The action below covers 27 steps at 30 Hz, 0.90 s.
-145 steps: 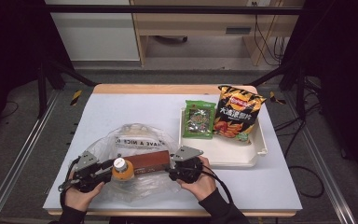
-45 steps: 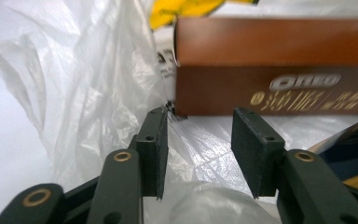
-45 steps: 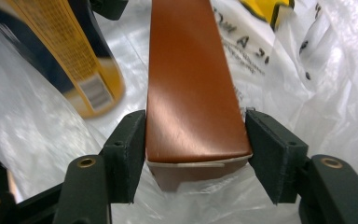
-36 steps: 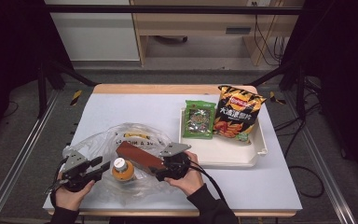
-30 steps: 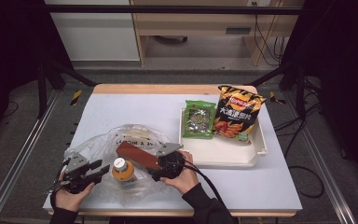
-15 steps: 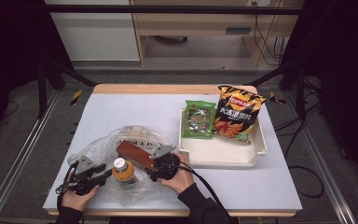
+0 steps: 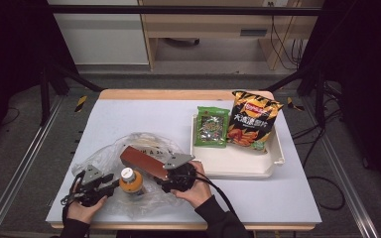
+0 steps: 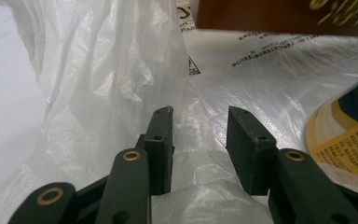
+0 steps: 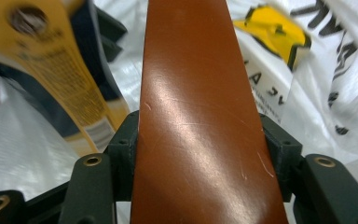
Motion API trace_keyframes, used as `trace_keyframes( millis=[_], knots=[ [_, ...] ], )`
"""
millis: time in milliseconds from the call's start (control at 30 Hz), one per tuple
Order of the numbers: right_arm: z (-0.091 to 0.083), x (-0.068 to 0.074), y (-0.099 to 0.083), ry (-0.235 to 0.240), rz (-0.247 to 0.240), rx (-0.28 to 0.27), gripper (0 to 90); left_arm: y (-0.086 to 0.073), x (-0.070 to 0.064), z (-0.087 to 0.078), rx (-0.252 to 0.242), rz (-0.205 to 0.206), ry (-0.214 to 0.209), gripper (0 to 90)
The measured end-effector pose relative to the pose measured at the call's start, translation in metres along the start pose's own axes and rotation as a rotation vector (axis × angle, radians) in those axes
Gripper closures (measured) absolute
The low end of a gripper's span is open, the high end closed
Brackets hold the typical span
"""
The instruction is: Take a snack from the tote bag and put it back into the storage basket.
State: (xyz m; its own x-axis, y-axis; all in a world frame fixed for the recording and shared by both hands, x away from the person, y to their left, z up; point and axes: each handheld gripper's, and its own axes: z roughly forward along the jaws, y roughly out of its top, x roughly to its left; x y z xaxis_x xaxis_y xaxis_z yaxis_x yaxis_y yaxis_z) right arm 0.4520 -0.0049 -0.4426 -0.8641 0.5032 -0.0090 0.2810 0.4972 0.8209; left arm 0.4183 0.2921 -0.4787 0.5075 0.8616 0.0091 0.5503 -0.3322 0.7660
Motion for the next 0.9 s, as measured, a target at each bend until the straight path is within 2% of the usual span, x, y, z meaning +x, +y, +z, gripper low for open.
trace_keyframes(
  millis=[433, 900],
  knots=[
    [-0.026, 0.001, 0.028, 0.014, 0.016, -0.148, 43.9, 0.0, 0.0, 0.0, 0.001, 0.0, 0.003, 61.2],
    [-0.053, -0.001, 0.062, -0.007, 0.038, -0.275, 43.7, 0.0, -0.001, 0.0, 0.007, 0.007, 0.003, 61.2]
  ],
)
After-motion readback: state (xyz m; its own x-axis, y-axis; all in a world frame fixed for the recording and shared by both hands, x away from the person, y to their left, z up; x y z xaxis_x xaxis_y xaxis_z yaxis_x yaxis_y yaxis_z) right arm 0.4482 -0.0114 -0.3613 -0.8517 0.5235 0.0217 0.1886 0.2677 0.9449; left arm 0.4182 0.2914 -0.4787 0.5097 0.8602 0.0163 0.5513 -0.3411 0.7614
